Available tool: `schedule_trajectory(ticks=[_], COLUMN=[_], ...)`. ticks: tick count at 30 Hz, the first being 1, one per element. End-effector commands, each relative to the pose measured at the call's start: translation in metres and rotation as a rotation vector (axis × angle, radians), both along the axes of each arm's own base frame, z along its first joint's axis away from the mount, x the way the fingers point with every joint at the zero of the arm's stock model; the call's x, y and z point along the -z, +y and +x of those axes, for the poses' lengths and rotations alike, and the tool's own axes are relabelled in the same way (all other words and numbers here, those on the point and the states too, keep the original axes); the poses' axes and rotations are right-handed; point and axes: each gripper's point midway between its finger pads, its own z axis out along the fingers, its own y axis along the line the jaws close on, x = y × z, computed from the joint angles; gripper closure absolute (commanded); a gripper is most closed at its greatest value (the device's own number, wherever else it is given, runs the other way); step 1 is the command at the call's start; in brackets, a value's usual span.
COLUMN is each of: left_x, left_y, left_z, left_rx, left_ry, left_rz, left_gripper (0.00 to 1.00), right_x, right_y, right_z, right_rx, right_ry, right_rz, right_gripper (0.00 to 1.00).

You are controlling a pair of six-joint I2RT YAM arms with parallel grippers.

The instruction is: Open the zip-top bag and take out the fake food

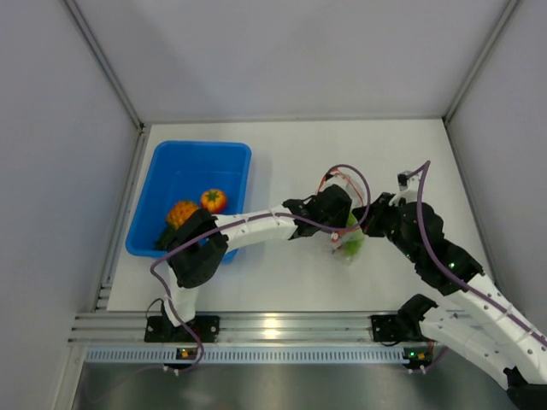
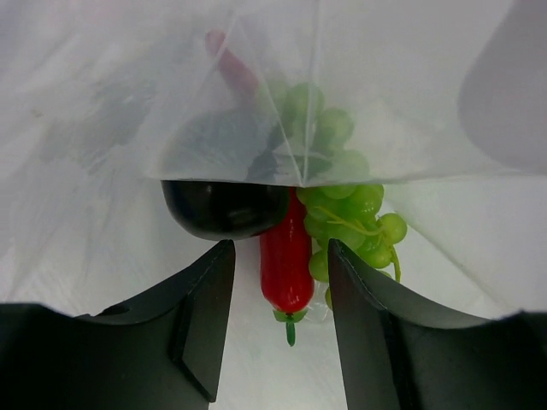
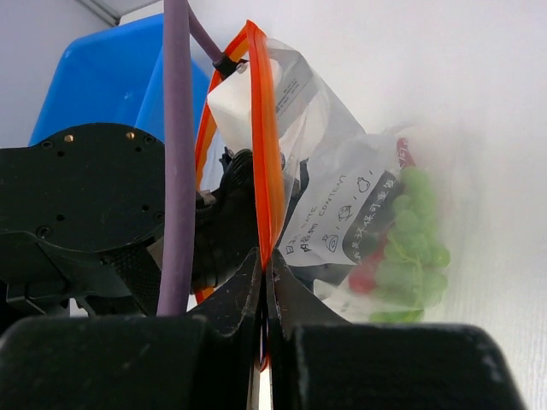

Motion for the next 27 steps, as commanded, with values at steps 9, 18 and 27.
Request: schedule_trajectory(ticks=[9,18,27], left_x=[0.020,0.038,0.060], left_y=[-0.007,-0.019,-0.031], left_z=[-0.016,-0.039,-0.044], left_rx=[0.101,0.200,0.205], left_ry=[0.132,0.247,0.310], left_rz=[0.043,0.017,0.018], left_gripper=[0.48,0.51,0.52], right_x=[0.006,0.013,0.021], right_y=[-0.017,-0.020,-0.020], right_z=[0.005,0.010,0.010], right_rx=[0.069,0.087,0.086], right_ry=[0.000,0.007,0.022], right_rz=[-0.045,-0.052,-0.057], right_gripper=[1.00,1.00,1.00])
